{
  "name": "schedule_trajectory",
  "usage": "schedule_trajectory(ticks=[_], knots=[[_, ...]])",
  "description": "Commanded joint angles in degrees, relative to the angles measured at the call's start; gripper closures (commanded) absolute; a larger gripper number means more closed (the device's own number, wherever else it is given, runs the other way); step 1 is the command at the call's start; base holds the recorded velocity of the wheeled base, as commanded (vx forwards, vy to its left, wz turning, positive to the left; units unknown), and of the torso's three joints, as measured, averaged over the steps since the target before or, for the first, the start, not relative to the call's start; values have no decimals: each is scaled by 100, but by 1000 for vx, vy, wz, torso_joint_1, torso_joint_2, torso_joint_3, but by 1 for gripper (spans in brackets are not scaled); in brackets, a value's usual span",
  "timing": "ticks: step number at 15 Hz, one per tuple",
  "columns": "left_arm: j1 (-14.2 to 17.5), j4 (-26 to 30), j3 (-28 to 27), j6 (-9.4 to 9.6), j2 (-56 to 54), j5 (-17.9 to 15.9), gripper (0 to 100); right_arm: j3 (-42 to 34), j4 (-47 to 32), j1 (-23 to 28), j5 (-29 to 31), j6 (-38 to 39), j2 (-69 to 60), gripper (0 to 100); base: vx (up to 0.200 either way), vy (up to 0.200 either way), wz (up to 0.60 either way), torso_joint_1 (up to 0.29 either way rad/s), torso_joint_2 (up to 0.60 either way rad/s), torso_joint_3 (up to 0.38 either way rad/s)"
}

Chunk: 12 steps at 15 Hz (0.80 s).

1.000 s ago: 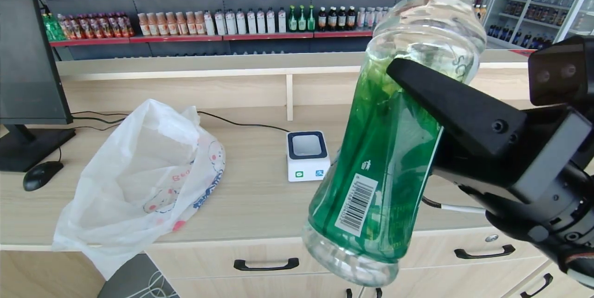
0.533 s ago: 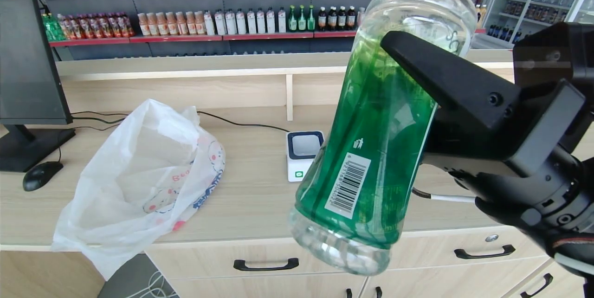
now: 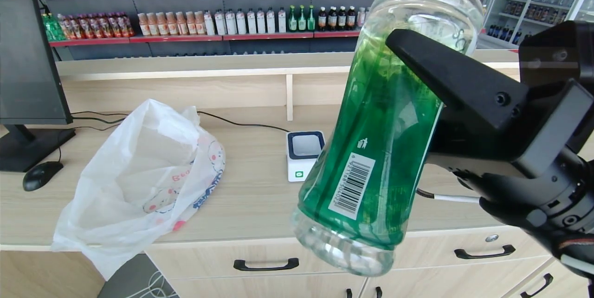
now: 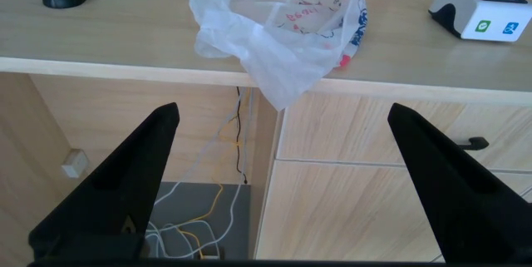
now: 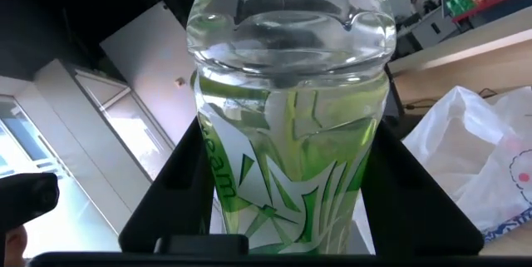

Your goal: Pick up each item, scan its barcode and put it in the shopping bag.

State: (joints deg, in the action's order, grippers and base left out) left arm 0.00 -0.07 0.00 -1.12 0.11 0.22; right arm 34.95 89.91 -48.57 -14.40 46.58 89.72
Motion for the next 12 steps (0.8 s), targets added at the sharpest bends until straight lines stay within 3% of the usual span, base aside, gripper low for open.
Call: schedule_trajectory(ticks=[1,5,12], knots=[[0,-1,0,-2,-2,4,0,-32,9,111,-2,-176,-139,100,0,0,0,0,0,0],[0,-1,0,-2,-2,4,0,-516,9,242,-2,-747,-667,100,0,0,0,0,0,0],[0,-1,0,-2,-2,-4,0,-946,9,726,33,-2821,-394,100,0,0,0,0,0,0]])
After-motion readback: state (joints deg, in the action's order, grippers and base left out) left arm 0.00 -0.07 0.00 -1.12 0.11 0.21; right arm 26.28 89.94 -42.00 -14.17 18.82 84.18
